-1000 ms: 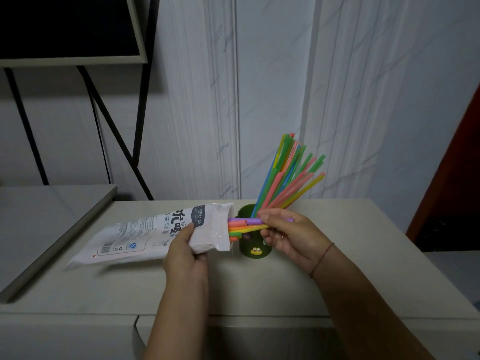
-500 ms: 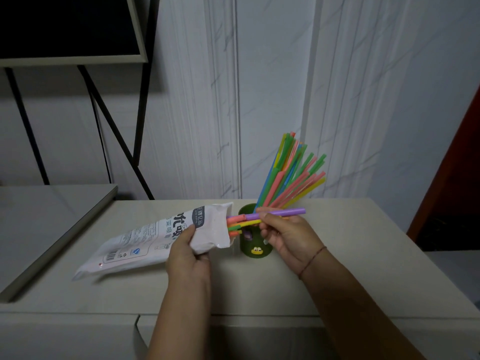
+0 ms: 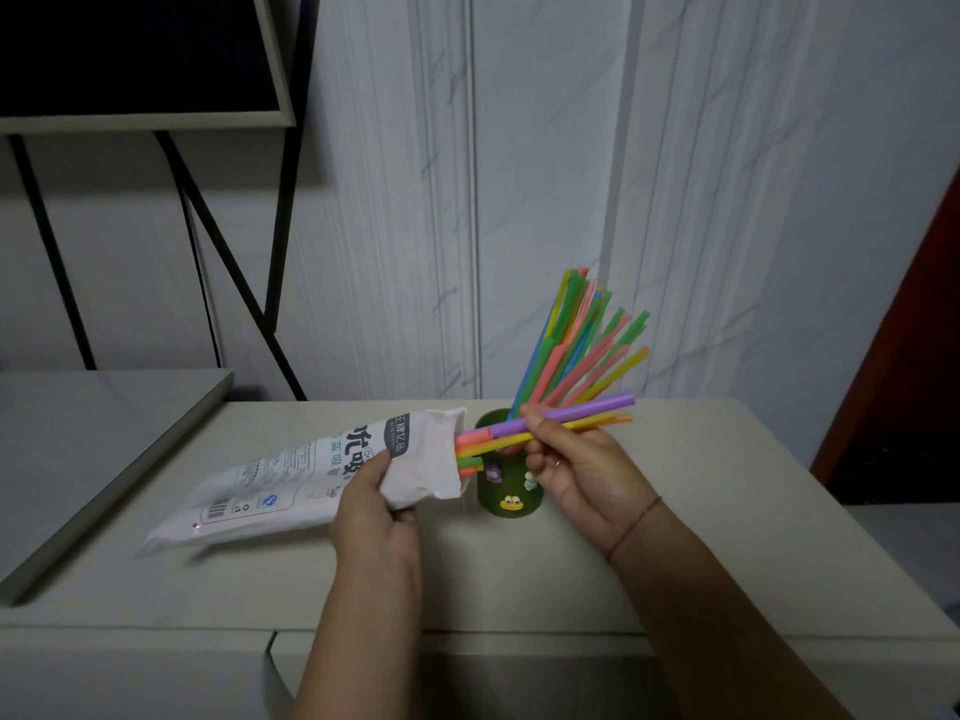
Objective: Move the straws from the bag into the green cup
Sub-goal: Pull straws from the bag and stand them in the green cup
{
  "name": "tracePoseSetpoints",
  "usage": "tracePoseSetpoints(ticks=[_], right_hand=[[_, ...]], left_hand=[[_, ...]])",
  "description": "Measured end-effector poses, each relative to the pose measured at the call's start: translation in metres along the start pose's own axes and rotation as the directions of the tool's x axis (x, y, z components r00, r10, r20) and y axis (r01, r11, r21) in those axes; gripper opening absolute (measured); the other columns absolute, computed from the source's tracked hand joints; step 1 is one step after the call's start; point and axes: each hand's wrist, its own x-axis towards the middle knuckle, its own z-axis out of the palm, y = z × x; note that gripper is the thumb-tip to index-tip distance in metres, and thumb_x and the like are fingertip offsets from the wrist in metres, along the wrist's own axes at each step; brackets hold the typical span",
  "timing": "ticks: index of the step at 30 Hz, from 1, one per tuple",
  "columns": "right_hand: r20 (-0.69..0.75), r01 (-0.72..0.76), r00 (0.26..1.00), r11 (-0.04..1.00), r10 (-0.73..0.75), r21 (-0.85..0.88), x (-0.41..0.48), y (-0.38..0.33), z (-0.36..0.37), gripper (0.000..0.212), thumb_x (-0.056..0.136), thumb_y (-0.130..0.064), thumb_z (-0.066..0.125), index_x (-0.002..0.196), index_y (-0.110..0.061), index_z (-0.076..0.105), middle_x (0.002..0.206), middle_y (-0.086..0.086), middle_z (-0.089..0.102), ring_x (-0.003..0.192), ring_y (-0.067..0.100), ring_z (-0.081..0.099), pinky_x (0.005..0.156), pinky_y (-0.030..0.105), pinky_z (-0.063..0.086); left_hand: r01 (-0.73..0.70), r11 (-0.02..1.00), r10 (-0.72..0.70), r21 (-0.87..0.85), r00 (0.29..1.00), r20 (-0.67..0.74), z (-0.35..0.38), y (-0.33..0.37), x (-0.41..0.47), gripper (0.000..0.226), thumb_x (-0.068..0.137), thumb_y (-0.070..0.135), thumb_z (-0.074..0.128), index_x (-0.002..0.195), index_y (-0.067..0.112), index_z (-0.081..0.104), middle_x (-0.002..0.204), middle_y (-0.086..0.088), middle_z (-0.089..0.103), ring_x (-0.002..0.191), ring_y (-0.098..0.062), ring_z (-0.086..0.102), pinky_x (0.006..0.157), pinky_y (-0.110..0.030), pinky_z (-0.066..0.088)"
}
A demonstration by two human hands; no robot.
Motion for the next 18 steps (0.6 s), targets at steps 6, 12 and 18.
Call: tracePoseSetpoints(ticks=[6,12,18], right_hand=[[-0.029,0.022,0.999,0.997,-0.024,-0.080,-0.002,0.011,0.006,0.007,0.087,0.002,0.056,0.086,0.000,0.063,0.062,0.008,0.050,0.044,0.005,0.050,0.043,0.016,0.045],[-0.151,0.142,0.974,0.974,-0.169,-0.174,0.000,-0.017,-0.008,0.006,0.086,0.000,0.059,0.081,0.002,0.062,0.049,0.002,0.052,0.041,0.006,0.049,0.044,0.016,0.044],[-0.215,0.212,0.938,0.942,-0.271,-0.261,0.000,-0.041,-0.028,0.011,0.085,-0.002,0.061,0.074,-0.002,0.063,0.042,-0.004,0.054,0.039,0.005,0.049,0.043,0.015,0.046]], left_hand=[[0.010,1.000,-0.010,0.005,1.000,-0.011,0.002,-0.002,-0.002,0.024,0.084,-0.010,0.056,0.094,0.011,0.060,0.127,-0.008,0.063,0.086,-0.017,0.065,0.083,-0.034,0.055],[-0.012,0.999,0.012,-0.039,1.000,0.005,-0.004,0.013,0.005,0.049,0.086,-0.007,0.054,0.134,0.005,0.051,0.125,-0.008,0.063,0.082,-0.015,0.064,0.063,-0.030,0.058],[-0.041,0.997,0.039,-0.058,0.998,-0.039,-0.005,0.019,0.008,0.028,0.088,-0.008,0.052,0.107,0.012,0.054,0.122,-0.008,0.061,0.078,-0.015,0.062,0.048,-0.029,0.056]])
